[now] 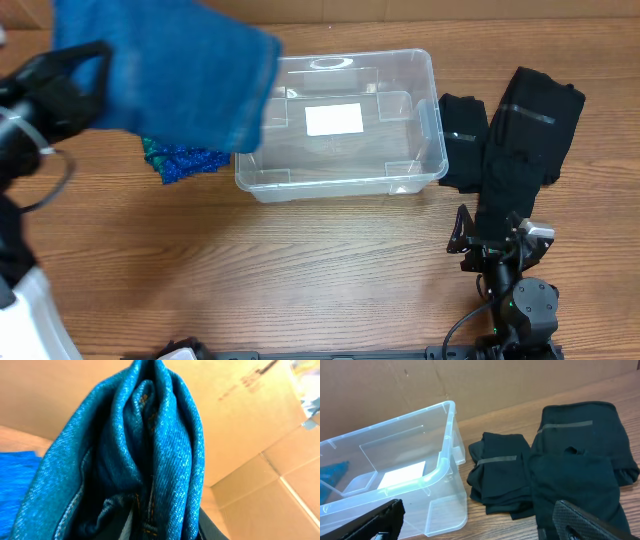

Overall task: Pack container
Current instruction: 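Lift the jeans with the left gripper and lower them into the bin, then grasp the sparkly blue garment with the left gripper and lift it, then place the sparkly blue garment into the bin's left side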

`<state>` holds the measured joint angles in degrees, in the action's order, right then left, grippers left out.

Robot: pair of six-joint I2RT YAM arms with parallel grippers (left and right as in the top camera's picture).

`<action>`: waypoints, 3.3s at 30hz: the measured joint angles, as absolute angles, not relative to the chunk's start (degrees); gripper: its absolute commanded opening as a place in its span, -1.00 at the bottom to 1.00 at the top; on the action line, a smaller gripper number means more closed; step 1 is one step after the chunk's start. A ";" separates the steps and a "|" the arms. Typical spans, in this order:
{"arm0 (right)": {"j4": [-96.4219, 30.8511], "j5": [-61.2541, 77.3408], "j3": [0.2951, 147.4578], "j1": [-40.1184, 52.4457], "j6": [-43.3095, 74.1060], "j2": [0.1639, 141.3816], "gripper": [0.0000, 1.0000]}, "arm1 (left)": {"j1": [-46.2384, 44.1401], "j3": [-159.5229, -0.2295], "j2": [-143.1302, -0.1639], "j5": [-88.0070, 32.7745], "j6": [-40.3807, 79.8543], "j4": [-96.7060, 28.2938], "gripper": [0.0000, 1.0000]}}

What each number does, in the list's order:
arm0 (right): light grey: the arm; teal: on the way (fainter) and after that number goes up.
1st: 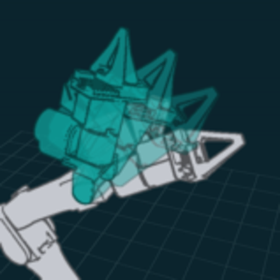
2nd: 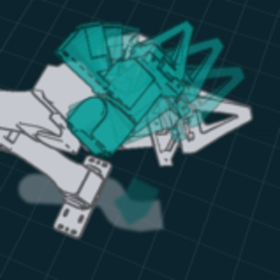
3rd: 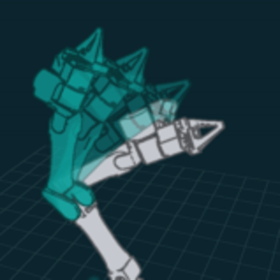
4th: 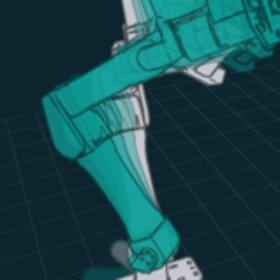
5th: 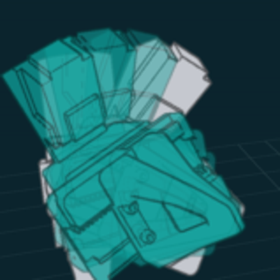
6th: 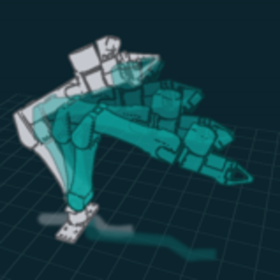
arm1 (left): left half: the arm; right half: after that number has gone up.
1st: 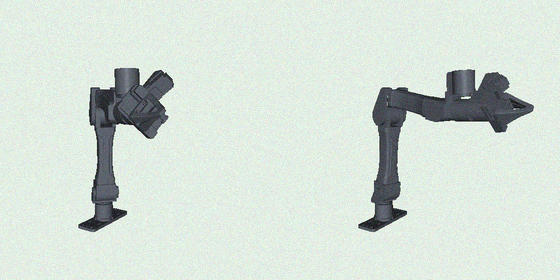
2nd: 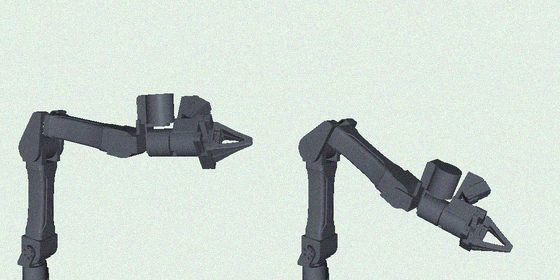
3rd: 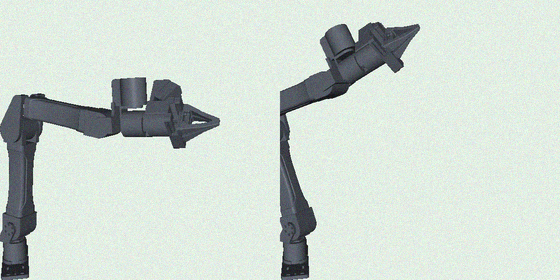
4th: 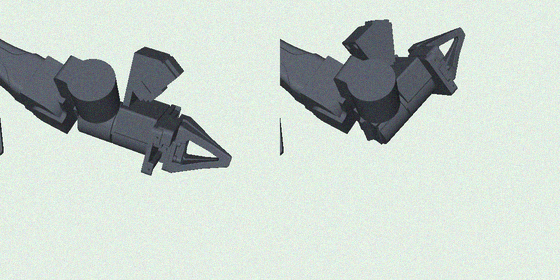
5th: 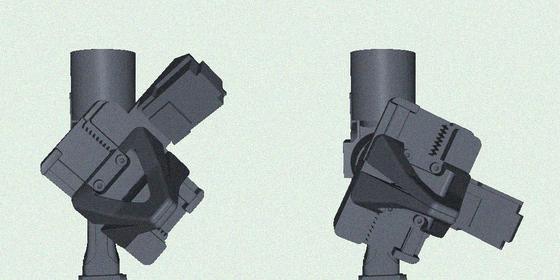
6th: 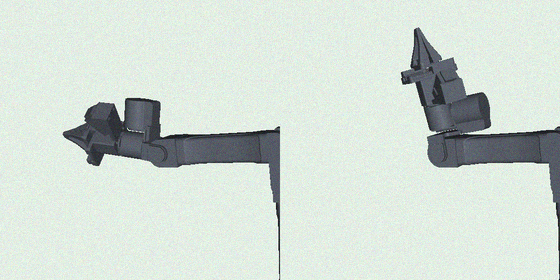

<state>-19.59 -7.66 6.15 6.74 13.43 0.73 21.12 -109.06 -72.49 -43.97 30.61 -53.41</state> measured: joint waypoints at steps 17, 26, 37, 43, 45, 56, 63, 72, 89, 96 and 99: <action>-19.57 -7.64 6.15 6.72 13.50 0.73 1.00 | -27.79 -106.00 -107.18 2.13 71.09 -42.54 -0.92; -19.64 -7.64 6.15 6.72 13.47 0.73 1.00 | -28.40 -106.28 -112.33 4.08 76.53 -50.13 -0.92; -19.57 -7.64 6.15 6.72 13.50 0.73 1.00 | -17.37 -110.96 -110.52 -3.29 48.75 -60.60 0.68; -19.62 -7.64 6.15 6.72 13.47 0.73 1.00 | 5.76 -114.83 -101.80 -7.57 36.40 -67.90 1.00; -19.59 -7.66 6.15 6.72 13.50 0.73 1.00 | 11.27 -114.96 -102.17 -9.08 31.53 -70.54 1.00; -19.59 -7.66 6.15 6.72 13.47 0.73 1.00 | 28.27 -114.87 -128.20 -28.08 9.26 -70.11 1.00; -19.59 -7.66 6.15 6.72 13.50 0.73 1.00 | 26.72 -114.83 -138.82 -35.59 4.12 -61.95 0.87; -19.62 -7.66 6.15 6.72 13.47 0.73 1.00 | 24.23 -115.18 -141.67 -36.71 3.03 -59.46 -0.92; -19.57 -7.68 6.15 6.72 13.47 0.73 1.00 | 16.19 -141.21 -118.41 -34.11 1.76 -92.68 -0.92; -19.59 -7.66 6.15 6.72 13.47 0.73 1.00 | -6.63 -143.37 -101.69 -31.00 10.81 -83.79 -0.92; -19.57 -7.66 6.15 6.72 13.50 0.73 1.00 | -15.14 -143.35 -104.12 -21.08 17.08 -79.85 -0.92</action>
<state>-19.57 -7.66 6.15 6.72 13.50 0.73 -15.14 -143.35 -104.12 -21.08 17.08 -79.85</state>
